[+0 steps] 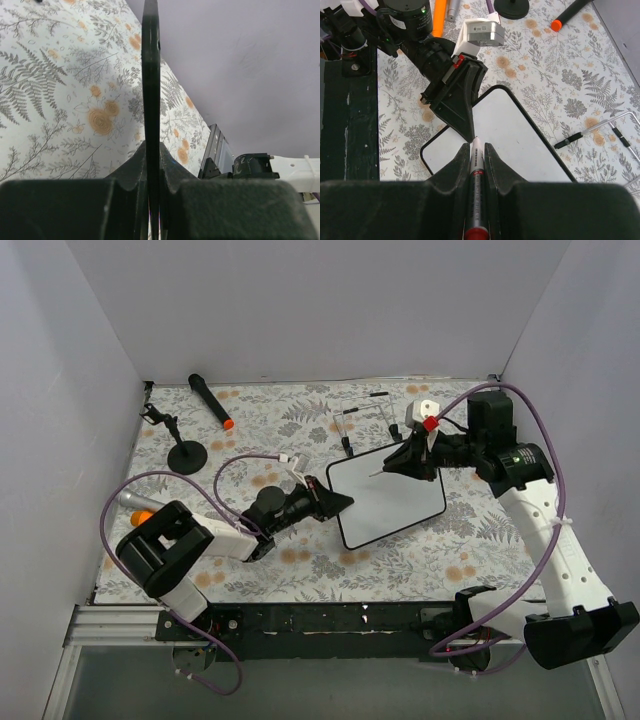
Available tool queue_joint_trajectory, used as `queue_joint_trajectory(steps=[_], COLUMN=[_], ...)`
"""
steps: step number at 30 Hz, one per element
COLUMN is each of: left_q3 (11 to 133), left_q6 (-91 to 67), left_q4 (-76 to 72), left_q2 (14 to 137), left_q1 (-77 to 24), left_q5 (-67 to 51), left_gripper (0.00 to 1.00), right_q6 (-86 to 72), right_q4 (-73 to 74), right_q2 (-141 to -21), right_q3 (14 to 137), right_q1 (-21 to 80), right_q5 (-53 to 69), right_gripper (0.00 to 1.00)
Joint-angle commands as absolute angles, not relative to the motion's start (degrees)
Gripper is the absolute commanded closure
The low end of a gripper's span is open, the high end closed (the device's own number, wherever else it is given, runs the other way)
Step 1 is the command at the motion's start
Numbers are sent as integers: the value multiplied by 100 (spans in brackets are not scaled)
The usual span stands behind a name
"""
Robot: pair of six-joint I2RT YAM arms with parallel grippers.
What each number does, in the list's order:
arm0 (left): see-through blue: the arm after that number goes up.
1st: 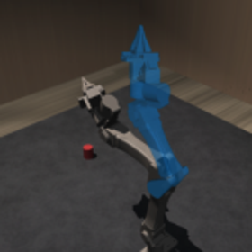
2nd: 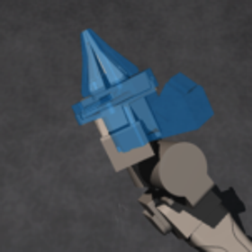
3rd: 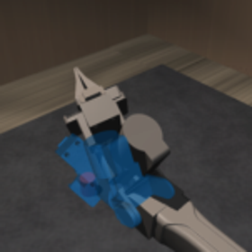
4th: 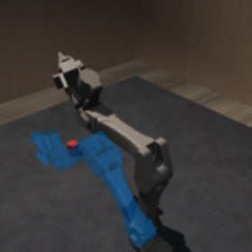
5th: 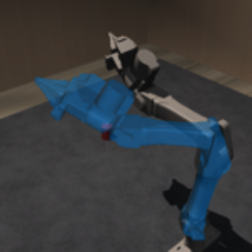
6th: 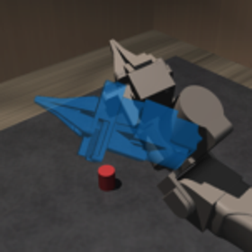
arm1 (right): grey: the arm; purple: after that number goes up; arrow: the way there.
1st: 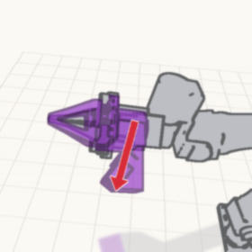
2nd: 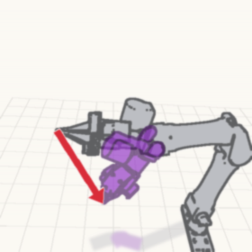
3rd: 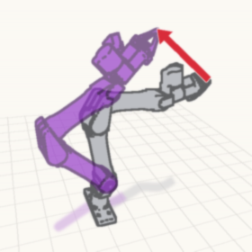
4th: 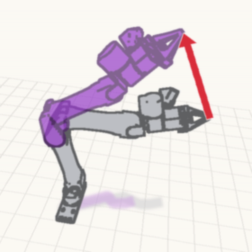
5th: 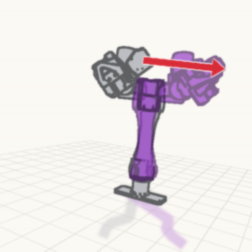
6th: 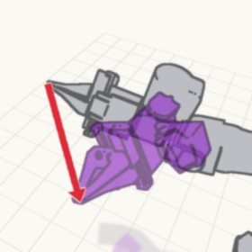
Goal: Write a sentence on the whiteboard
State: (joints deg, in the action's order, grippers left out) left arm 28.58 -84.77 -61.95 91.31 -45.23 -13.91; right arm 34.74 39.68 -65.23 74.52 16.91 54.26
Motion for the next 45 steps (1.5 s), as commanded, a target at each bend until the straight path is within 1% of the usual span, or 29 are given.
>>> queue_joint_trajectory(steps=[1,8,16,19,28,36,41,45], left_q3=[2716,2408,2443,2496,2830,2953,2874,2865], left_q6=[-8359,-8350,-8367,-8490,-8727,-9167,-9378,-9536], left_q4=[-6873,-6970,-7110,-7207,-7356,-7761,-7726,-7682], left_q2=[8825,8640,8762,8806,9158,9475,9282,9211], left_q1=[-4588,-4632,-4641,-4641,-4641,-4641,-4641,-4641], left_q5=[-1327,-1283,-1301,-1231,-1125,-1002,-818,-826], left_gripper=[100,100,100,100,100,100,100,100], right_q6=[3929,3911,3639,3376,2936,1997,1758,1959], right_q4=[4175,4069,3762,3464,2418,1197,923,1124], right_q2=[-6232,-6117,-6161,-6179,-6442,-6486,-6539,-6618], right_q3=[7577,7067,6689,6487,6381,5889,5862,6020], right_q1=[1714,1714,1705,1714,1916,2136,2136,2136], right_q5=[5677,5722,5774,5757,4975,4896,5168,5256], right_gripper=[99,99,99,99,99,99,99,99])
